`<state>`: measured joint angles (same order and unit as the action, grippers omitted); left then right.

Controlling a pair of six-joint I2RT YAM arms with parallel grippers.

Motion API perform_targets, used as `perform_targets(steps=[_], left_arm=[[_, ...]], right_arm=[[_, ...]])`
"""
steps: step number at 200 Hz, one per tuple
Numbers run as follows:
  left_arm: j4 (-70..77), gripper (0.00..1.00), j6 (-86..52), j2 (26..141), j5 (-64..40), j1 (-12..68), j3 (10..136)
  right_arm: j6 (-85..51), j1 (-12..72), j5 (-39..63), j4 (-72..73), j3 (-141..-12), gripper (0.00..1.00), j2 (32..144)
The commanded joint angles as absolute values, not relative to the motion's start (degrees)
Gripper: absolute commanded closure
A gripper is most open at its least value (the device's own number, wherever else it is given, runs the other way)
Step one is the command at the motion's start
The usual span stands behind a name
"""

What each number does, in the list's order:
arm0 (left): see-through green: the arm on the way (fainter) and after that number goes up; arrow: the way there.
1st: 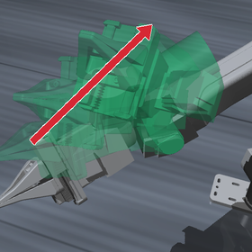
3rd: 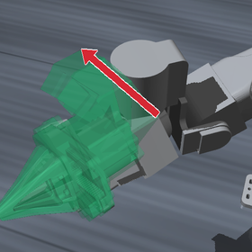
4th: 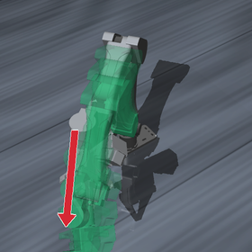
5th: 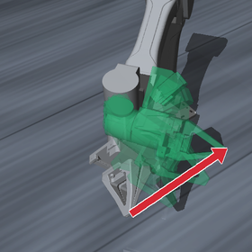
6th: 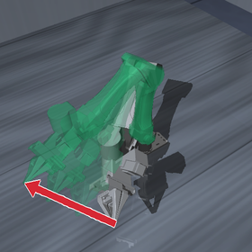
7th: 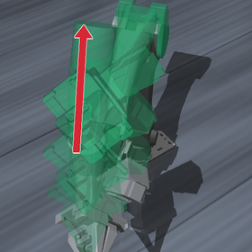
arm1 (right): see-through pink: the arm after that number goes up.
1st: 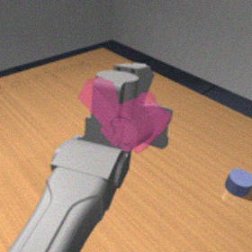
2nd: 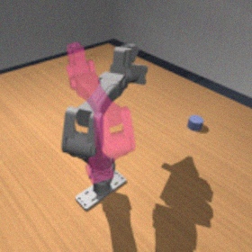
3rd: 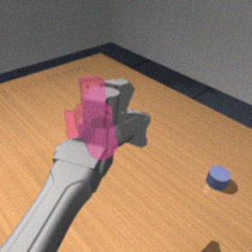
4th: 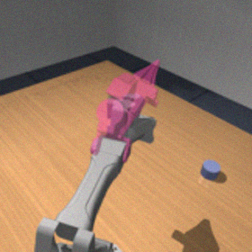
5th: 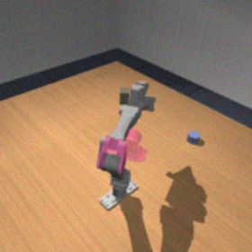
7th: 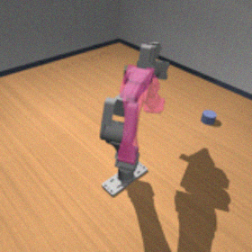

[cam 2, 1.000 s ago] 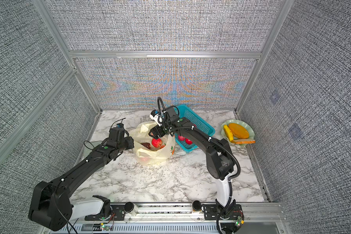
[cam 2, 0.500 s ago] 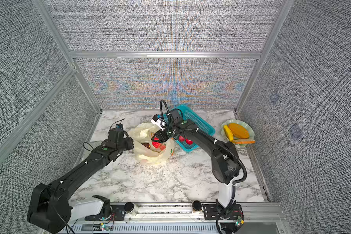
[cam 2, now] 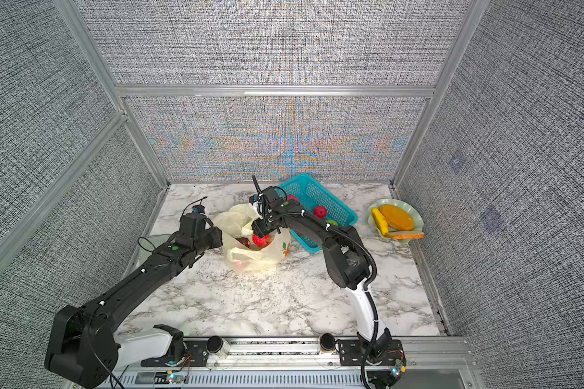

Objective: Untie the knot of a plastic bag & take out the apple
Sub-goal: Pick up the apple from the plastic bag.

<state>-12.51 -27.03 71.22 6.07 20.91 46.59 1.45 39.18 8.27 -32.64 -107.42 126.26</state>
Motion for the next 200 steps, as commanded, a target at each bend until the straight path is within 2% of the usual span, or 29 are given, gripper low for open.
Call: perform_targets(steps=[1,63,75,96,114,164,200], left_arm=[[-11.9,0.67,-26.82,70.84,7.18,20.88,46.39],[-8.69,0.67,-26.55,70.44,6.81,20.94,44.73],[-5.69,0.67,-25.15,70.78,4.89,20.92,44.25],[0.9,0.64,-22.6,71.89,-1.01,20.94,44.43],[4.54,0.6,-22.32,73.13,-4.13,20.92,45.8],[0.4,0.55,-13.83,74.72,-10.79,22.81,51.84],[0.66,0.53,-9.61,69.61,-17.78,25.06,51.92]], right_arm=[[2.44,39.32,6.02,-35.59,-109.66,0.25,128.56],[2.68,40.07,8.2,-39.44,-111.75,0.26,133.23],[2.68,40.0,7.62,-39.99,-111.75,0.34,133.42],[2.36,39.92,6.94,-38.36,-109.79,0.57,131.45],[1.99,39.9,7.56,-34.94,-106.14,0.67,127.2],[-0.04,38.37,14.05,-25.89,-97.42,0.69,114.63],[0.61,38.2,14.63,-24.55,-97.55,0.69,113.47]])
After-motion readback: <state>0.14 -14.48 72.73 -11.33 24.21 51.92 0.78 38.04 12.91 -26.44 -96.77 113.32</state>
